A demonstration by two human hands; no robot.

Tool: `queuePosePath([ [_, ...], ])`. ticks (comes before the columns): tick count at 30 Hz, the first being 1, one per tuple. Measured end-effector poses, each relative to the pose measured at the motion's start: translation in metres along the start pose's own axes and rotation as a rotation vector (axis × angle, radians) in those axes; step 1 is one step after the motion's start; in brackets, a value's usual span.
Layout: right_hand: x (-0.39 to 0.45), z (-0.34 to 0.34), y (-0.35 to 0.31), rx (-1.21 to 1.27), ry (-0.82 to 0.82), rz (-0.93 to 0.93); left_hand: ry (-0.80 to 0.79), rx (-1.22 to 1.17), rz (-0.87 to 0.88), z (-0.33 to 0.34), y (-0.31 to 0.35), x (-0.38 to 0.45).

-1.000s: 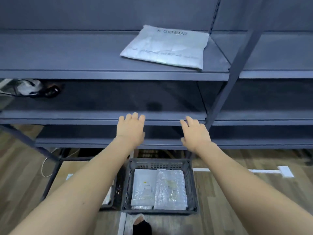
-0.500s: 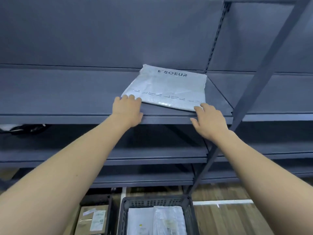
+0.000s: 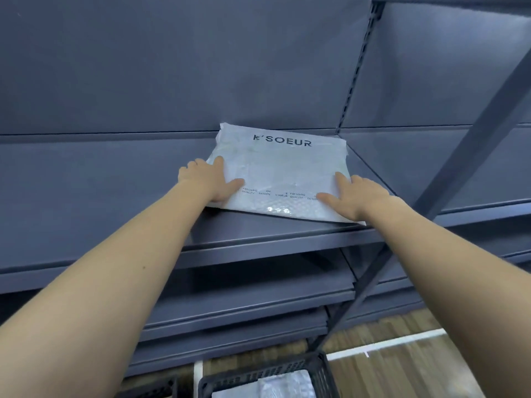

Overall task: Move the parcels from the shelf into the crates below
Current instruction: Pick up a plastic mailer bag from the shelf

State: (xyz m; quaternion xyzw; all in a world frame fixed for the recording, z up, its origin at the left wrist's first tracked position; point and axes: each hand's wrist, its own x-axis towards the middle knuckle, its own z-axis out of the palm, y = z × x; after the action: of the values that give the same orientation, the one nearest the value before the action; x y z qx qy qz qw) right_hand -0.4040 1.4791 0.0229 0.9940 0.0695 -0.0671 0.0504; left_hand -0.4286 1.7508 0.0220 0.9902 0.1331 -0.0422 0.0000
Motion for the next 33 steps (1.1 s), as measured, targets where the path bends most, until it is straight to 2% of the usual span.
queuePosePath([
  [4,0.002,0.000,0.000,0.095,-0.093,0.039,-0.102,-0.118,0.046,-0.006,0.000,0.012],
  [7,0.001,0.000,0.000,0.232,-0.106,0.033,-0.100,-0.202,0.069,-0.005,0.003,0.011],
  [10,-0.001,0.004,0.000,0.362,-0.080,0.052,-0.096,-0.282,0.014,0.000,0.000,0.009],
  [13,-0.006,0.007,-0.003,0.435,-0.069,0.069,-0.154,-0.472,-0.052,0.007,-0.006,0.008],
  [18,-0.015,0.011,0.000,0.520,-0.034,0.058,-0.067,-0.538,-0.084,0.000,-0.003,-0.007],
  [24,-0.056,0.020,0.018,0.802,0.050,-0.045,-0.103,-0.989,-0.269,-0.018,-0.015,-0.051],
  [27,-0.085,0.030,0.022,0.900,0.104,-0.100,-0.075,-1.184,-0.237,-0.022,-0.017,-0.086],
  [29,-0.108,0.037,0.020,0.956,0.171,-0.106,0.007,-1.202,-0.181,-0.019,-0.017,-0.112],
  [33,-0.152,0.061,0.025,1.167,0.255,0.047,0.119,-1.193,-0.132,0.001,-0.014,-0.177],
])
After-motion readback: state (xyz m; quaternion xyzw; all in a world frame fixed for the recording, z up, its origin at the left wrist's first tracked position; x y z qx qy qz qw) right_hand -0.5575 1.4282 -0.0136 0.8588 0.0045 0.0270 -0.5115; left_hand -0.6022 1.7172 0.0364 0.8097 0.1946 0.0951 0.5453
